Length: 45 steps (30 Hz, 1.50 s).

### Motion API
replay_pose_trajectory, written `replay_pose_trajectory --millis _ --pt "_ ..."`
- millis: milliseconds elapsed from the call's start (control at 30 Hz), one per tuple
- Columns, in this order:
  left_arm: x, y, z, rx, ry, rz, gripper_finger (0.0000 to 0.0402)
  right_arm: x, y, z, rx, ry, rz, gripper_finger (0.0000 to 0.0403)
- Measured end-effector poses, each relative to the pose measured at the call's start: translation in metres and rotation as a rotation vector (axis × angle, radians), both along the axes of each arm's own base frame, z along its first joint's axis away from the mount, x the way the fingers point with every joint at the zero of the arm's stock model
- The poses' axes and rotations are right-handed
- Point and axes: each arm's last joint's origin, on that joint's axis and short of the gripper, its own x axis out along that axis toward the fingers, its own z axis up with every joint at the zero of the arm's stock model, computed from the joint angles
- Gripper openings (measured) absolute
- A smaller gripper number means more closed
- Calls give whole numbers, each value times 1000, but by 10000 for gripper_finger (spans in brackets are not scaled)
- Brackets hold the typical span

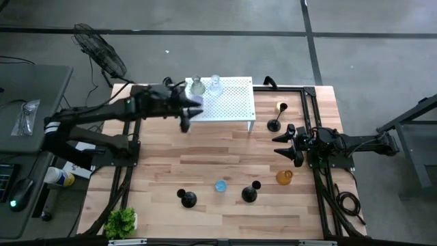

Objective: Pick & Place candle stick holders
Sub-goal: Put the orange glass candle holder on the shelf aligned with the other glass candle holders

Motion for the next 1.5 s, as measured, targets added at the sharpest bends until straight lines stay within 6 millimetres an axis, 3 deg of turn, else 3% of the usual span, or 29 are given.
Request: replay_pose_trajectory --millis 167,733,1067,1267,1500 --pt "-26 -11 -26 9 -102 -131 134 0 0 0 0 0 0 260" --pt "-101 -31 -100 23 -194 -168 134 0 0 0 0 0 0 260" --pt "-108 -35 -141 69 -363 -236 134 0 0 0 0 0 0 260" --pt "-109 -36 -169 72 -377 -248 134 0 0 0 0 0 0 260" --pt "-109 -36 -174 -10 -384 -247 134 0 0 0 0 0 0 260"
